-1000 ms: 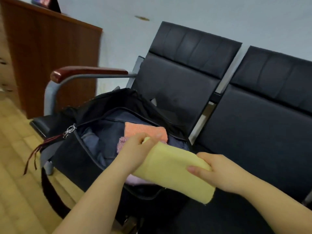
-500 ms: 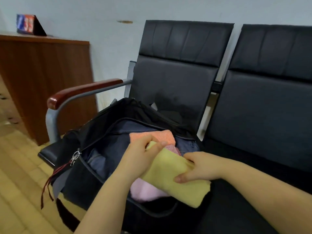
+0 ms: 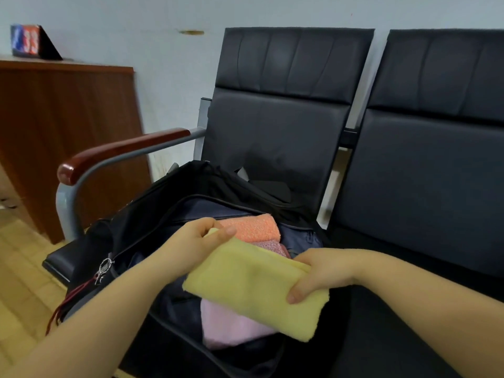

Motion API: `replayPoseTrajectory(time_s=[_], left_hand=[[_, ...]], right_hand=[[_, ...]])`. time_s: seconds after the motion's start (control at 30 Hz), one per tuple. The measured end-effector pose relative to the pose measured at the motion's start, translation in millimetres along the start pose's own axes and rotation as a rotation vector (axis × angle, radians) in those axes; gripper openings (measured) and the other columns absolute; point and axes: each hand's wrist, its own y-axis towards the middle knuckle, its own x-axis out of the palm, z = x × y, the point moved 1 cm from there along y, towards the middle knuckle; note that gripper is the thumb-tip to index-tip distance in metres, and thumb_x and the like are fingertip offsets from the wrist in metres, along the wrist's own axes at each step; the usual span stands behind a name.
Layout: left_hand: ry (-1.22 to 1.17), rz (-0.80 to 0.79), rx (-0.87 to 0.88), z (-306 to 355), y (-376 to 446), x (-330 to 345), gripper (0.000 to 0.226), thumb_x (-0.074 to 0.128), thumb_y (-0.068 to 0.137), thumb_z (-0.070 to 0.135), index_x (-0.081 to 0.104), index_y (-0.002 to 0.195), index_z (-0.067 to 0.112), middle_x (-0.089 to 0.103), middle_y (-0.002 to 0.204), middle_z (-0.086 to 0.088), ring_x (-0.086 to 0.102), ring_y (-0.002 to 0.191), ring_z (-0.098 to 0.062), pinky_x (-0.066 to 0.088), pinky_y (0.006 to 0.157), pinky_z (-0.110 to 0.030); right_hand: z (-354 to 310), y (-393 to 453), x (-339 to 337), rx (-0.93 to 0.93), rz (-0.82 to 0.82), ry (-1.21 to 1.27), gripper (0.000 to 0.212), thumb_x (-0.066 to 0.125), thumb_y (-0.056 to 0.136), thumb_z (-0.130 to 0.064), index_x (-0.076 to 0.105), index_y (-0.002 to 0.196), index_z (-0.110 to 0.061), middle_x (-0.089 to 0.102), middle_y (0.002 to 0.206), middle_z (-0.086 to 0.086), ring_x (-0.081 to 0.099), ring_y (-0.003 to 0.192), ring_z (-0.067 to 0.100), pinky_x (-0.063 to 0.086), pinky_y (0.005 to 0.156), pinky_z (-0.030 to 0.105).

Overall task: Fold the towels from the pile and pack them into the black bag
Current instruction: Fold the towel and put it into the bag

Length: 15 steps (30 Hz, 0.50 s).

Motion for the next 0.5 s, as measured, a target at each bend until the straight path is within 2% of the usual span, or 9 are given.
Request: replayPoseTrajectory(time_s=[0.07, 0.1, 0.17, 0.23, 0.3, 0.4, 0.43, 0.5], left_hand=[[-0.134, -0.135, -0.037, -3.8, -1.7, -6.1, 0.076, 0.072, 0.044, 0.080, 0.058, 0.078, 0.013, 0.056, 0.054, 0.012, 0.047, 0.048, 0.002, 0.038, 0.050, -0.016], [-0.198, -0.211, -0.067, -7.2, -1.2, -9.0, 0.080, 0.077, 0.037, 0.075, 0.058, 0.082, 0.012, 0.057, 0.057, 0.010, 0.050, 0.049, 0.001, 0.039, 0.047, -0.014], [-0.252, -0.353, -0.146, -16.2, 2.5, -15.0, 0.074, 0.087, 0.037, 0.053, 0.057, 0.090, 0.010, 0.063, 0.067, 0.005, 0.059, 0.059, -0.005, 0.047, 0.053, -0.017], [-0.206, -0.415, -0.209, -23.0, 8.6, -21.8, 0.075, 0.092, 0.041, 0.041, 0.058, 0.100, 0.011, 0.070, 0.083, -0.002, 0.068, 0.077, -0.014, 0.054, 0.066, -0.024], [-0.157, -0.386, -0.240, -26.5, 17.0, -26.6, 0.065, 0.091, 0.054, 0.030, 0.059, 0.109, 0.014, 0.072, 0.095, -0.002, 0.070, 0.086, -0.015, 0.055, 0.072, -0.024], [-0.129, -0.183, -0.256, -31.6, 35.0, -33.0, 0.043, 0.076, 0.076, 0.005, 0.058, 0.114, 0.015, 0.068, 0.106, -0.005, 0.067, 0.092, -0.014, 0.053, 0.072, -0.020], [-0.181, -0.105, -0.260, -35.1, 42.3, -36.1, 0.042, 0.073, 0.077, 0.003, 0.057, 0.115, 0.014, 0.067, 0.109, -0.008, 0.066, 0.095, -0.016, 0.053, 0.074, -0.022], [-0.335, 0.033, -0.287, -43.0, 57.4, -43.6, 0.042, 0.070, 0.079, 0.003, 0.056, 0.118, 0.010, 0.065, 0.112, -0.013, 0.065, 0.099, -0.023, 0.053, 0.079, -0.031]], right_hand=[[3.6, 3.5, -10.8, 0.013, -0.010, 0.060, 0.024, 0.077, 0.078, -0.025, 0.063, 0.097, -0.025, 0.070, 0.101, -0.005, 0.067, 0.091, 0.011, 0.053, 0.076, 0.019], [5.0, 6.1, -16.3, 0.020, -0.011, 0.081, 0.024, 0.076, 0.079, -0.022, 0.063, 0.099, -0.022, 0.070, 0.102, -0.002, 0.067, 0.090, 0.012, 0.054, 0.075, 0.020], [6.6, 13.4, -27.2, 0.030, 0.000, 0.103, 0.027, 0.076, 0.079, -0.018, 0.060, 0.101, -0.019, 0.067, 0.100, -0.002, 0.065, 0.085, 0.008, 0.053, 0.069, 0.017], [4.0, 23.8, -36.9, 0.037, 0.028, 0.128, 0.034, 0.079, 0.077, -0.016, 0.059, 0.105, -0.017, 0.067, 0.103, -0.001, 0.065, 0.087, 0.008, 0.054, 0.068, 0.017], [-1.0, 37.9, -44.3, 0.039, 0.080, 0.143, 0.040, 0.081, 0.074, -0.017, 0.061, 0.108, -0.016, 0.067, 0.108, 0.001, 0.066, 0.092, 0.012, 0.055, 0.070, 0.019], [-7.9, 70.0, -51.2, 0.031, 0.262, 0.224, 0.050, 0.086, 0.066, -0.024, 0.063, 0.109, -0.010, 0.068, 0.109, 0.003, 0.065, 0.091, 0.014, 0.054, 0.069, 0.020], [-9.8, 81.4, -52.3, 0.011, 0.323, 0.335, 0.052, 0.087, 0.064, -0.023, 0.064, 0.108, -0.008, 0.068, 0.109, 0.005, 0.066, 0.093, 0.016, 0.055, 0.075, 0.025], [-17.3, 100.5, -50.8, -0.053, 0.359, 0.674, 0.040, 0.083, 0.069, -0.015, 0.067, 0.105, -0.006, 0.072, 0.105, 0.008, 0.069, 0.093, 0.021, 0.056, 0.084, 0.036]])
